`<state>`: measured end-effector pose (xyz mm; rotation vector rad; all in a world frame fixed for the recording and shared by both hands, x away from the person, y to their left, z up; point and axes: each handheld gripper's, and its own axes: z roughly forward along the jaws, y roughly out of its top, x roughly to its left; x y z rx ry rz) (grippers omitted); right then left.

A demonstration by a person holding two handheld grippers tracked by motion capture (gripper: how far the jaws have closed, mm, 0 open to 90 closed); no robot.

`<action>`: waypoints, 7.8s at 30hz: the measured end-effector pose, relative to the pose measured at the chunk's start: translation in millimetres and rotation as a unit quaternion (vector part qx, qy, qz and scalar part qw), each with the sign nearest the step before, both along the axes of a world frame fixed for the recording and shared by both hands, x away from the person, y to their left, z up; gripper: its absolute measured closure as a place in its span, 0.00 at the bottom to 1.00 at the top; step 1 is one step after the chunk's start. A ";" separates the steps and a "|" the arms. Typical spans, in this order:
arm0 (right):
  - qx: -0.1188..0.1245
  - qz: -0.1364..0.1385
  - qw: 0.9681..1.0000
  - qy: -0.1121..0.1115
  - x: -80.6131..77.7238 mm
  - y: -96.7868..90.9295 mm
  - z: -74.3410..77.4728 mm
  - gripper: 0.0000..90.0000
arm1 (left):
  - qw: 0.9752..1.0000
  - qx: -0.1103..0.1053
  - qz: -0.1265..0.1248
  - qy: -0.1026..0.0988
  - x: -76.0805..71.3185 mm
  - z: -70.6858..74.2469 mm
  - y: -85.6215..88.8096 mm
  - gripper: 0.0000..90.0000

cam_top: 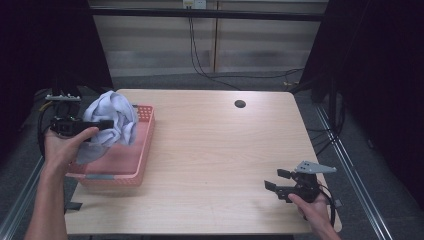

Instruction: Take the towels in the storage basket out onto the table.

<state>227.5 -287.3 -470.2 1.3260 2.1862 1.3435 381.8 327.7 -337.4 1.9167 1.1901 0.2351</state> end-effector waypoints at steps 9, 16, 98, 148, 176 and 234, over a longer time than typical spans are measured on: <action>0.000 -0.001 1.000 -0.003 0.0 -0.9 0.2 0.28 | 1.000 0.000 -0.009 -0.022 -3.6 19.7 -8.4 0.64; -0.001 0.001 1.000 -0.002 0.0 -0.5 0.2 0.28 | 0.999 -0.006 -0.019 -0.044 -2.8 38.9 -24.4 0.64; -0.003 0.013 1.000 0.011 0.0 -2.6 -0.1 0.23 | 0.946 0.043 -0.318 0.049 -50.9 -126.7 -304.2 0.24; -0.040 0.116 0.992 0.032 35.7 75.4 4.7 0.80 | 0.964 -0.043 -0.262 0.017 -75.8 -156.3 -262.6 0.59; -0.025 0.119 0.993 0.008 61.4 111.5 19.9 0.97 | 0.966 -0.047 -0.256 -0.001 -82.4 -147.2 -253.6 0.96; -0.029 0.061 0.997 0.043 95.1 80.5 17.1 0.56 | 0.973 -0.053 -0.221 -0.027 -58.8 -132.8 -238.3 0.98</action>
